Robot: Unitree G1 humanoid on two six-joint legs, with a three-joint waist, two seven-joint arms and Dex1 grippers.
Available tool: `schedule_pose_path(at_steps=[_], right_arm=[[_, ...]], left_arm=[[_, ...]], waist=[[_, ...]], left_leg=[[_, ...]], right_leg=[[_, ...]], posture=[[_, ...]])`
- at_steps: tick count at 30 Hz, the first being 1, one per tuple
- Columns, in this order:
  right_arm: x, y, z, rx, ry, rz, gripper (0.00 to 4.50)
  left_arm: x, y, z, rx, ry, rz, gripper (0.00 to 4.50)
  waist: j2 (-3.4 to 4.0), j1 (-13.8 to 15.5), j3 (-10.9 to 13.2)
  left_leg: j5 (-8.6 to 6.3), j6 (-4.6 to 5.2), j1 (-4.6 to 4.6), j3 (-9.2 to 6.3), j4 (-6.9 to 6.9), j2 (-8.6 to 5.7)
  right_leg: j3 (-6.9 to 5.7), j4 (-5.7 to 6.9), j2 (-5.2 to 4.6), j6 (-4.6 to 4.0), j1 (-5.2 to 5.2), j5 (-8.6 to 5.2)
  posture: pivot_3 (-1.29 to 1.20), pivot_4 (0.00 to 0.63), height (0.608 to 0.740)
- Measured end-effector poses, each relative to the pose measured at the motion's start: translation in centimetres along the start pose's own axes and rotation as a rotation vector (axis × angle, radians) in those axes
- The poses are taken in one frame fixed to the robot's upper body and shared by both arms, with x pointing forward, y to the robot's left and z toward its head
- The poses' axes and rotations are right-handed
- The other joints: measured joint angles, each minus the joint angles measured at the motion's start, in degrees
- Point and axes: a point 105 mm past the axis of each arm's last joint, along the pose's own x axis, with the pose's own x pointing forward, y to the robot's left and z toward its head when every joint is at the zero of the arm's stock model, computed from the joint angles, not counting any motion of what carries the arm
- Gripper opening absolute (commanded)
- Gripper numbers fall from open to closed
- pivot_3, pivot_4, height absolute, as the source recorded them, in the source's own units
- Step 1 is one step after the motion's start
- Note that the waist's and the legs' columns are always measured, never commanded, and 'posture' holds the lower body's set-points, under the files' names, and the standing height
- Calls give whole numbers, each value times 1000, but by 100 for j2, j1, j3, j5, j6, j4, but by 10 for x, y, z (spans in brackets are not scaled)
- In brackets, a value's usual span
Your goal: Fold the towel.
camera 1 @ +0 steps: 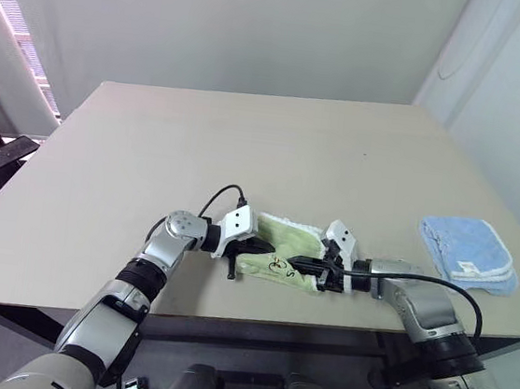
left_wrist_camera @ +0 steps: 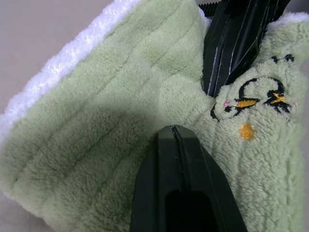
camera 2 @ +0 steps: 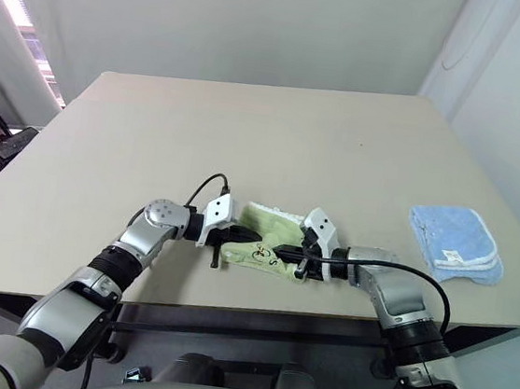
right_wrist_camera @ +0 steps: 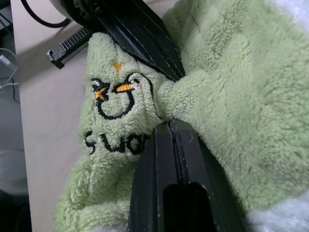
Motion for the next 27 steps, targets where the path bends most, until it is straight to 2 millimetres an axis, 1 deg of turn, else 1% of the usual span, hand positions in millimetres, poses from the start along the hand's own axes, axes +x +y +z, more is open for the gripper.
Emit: schedule_pose_path(at_steps=[1, 2, 3, 5, 6, 8, 11, 12, 14, 15, 16, 17, 18, 20, 23, 27], right_arm=[[0, 0, 0, 3, -3, 3, 0], [-1, 0, 2, 11, -13, 7, 0], [-2, 0, 4, 27, -33, 9, 0], [-6, -1, 9, 48, -61, 4, 0], [-8, -1, 13, 52, -76, 3, 166], [-11, 0, 21, 41, -99, 7, 574], [-13, 5, 31, 38, -128, 25, 1563], [-15, 6, 35, 38, -145, 28, 2019], [-19, 6, 43, 41, -178, 29, 2662], [-21, 6, 47, 42, -194, 24, 3061], [-24, 6, 52, 46, -211, 21, 3400], [-26, 6, 57, 51, -227, 19, 3815], [-29, 6, 62, 55, -243, 18, 4122], [-34, 6, 68, 90, -253, 26, 4122], [-40, 5, 71, 152, -255, 28, 4122], [-46, 0, 67, 201, -237, -1, 4122]], left_arm=[[-1, 0, 0, -2, 1, -7, 559], [-3, -1, 1, -15, -1, -16, 840], [-6, 0, 3, -41, -12, -21, 1253], [-13, 2, 8, -79, -25, -30, 1909], [-18, 4, 12, -104, -42, -22, 2274], [-29, 11, 25, -148, -91, 7, 2996], [-50, 19, 48, -225, -171, 36, 4041], [-61, 21, 57, -246, -195, 47, 4471], [-81, 25, 65, -279, -206, 92, 4500], [-89, 27, 65, -301, -207, 113, 4500], [-94, 27, 62, -329, -199, 135, 4500], [-98, 26, 55, -366, -180, 152, 4500], [-101, 24, 46, -412, -154, 166, 4500], [-103, 19, 28, -516, -84, 185, 4500], [-104, 18, 7, -640, 35, 249, 4500], [-89, 10, -5, -806, 93, 235, 4500]], waist=[[0, 0, 0], [0, 0, 0], [0, -1, 0], [0, -12, 1], [-1, -14, 1], [0, -11, 1], [-1, -15, 2], [0, -23, 2], [1, -34, 2], [2, -31, 2], [2, -26, 2], [2, -22, 2], [2, -16, 2], [0, -6, 4], [-1, 16, 4], [-1, -6, 4]], left_leg=[[0, 0, -1, 0, -2, 0], [0, 0, -2, 0, -3, 0], [0, 0, -7, -1, -4, 0], [0, 0, -11, 0, -7, 0], [0, 0, -17, 0, -8, 1], [0, 0, -25, -3, -9, 3], [0, 0, -36, -5, -11, 4], [0, 0, -46, -5, -11, 4], [0, 0, -48, -5, -13, 4], [0, 0, -48, -5, -14, 4], [0, 0, -48, -5, -15, 3], [0, 0, -48, -5, -15, 3], [0, 0, -48, -5, -14, 3], [0, 0, -50, -5, -12, 3], [0, 0, -54, -8, -6, 1], [0, 0, -64, -5, -7, -1]], right_leg=[[0, 0, 0, 0, -1, 1], [0, 0, 0, 2, -4, 2], [0, 0, 0, 8, -9, 5], [2, 0, 0, 12, -15, 9], [2, 1, 1, 13, -23, 9], [2, 4, 3, 15, -33, 10], [2, 5, 4, 15, -43, 10], [2, 6, 4, 15, -53, 11], [3, 6, 4, 14, -56, 11], [3, 6, 4, 14, -56, 11], [3, 5, 4, 14, -56, 11], [3, 5, 4, 12, -55, 11], [3, 5, 4, 11, -55, 10], [3, 4, 4, 4, -56, 7], [2, 3, 3, 1, -53, 4], [3, 0, 1, 5, -64, 7]], posture=[[0, 0, 740], [0, 0, 740], [0, 0, 740], [0, 0, 740], [0, 0, 740], [0, 0, 740], [0, 0, 740], [0, 0, 740], [0, 0, 740], [0, 0, 740], [0, 0, 740], [0, 0, 740], [0, 0, 740], [0, 0, 740], [0, 0, 740], [0, 0, 740]])
